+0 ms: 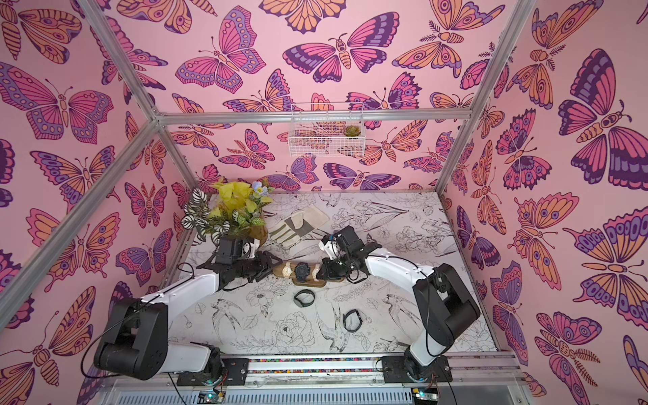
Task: Place watch on stand
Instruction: Adjust the watch on the stand.
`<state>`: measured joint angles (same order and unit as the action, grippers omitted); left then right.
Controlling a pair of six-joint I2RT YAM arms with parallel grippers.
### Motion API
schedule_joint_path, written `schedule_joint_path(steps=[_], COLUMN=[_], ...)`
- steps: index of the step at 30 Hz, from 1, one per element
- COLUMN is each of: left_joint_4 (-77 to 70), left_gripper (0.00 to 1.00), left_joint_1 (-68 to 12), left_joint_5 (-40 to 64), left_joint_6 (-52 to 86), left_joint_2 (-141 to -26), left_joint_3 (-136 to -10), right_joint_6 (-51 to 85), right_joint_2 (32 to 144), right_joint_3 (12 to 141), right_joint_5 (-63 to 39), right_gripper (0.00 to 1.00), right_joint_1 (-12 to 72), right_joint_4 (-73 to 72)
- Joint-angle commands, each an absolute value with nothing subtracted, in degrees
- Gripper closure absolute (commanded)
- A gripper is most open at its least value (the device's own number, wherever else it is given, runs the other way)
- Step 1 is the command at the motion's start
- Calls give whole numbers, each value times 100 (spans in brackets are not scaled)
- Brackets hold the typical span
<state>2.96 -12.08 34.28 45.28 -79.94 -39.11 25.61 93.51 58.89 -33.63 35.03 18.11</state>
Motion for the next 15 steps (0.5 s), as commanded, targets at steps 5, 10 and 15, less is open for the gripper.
schedule_joint_path(steps=[5, 10, 15], left_joint_4=[180, 182, 179], left_gripper=[41, 41, 41], left_joint_1=[-1248, -1250, -1252], left_joint_5=[3579, 3595, 3606], left_joint_6=[4500, 4509, 4517], left_joint_2=[-7893, -7871, -7798], left_joint_3=[-3814, -3824, -3843], right_joint_6=[2479, 2463, 2323], right_joint_2=[9602, 9486, 9160], right_joint_3=[6130, 6150, 6091], right_joint_5=[-3275, -3313, -3124], right_gripper=[100, 100, 100], right_joint_1=[3528, 3529, 3553], right_joint_4=[1794, 1850, 2168])
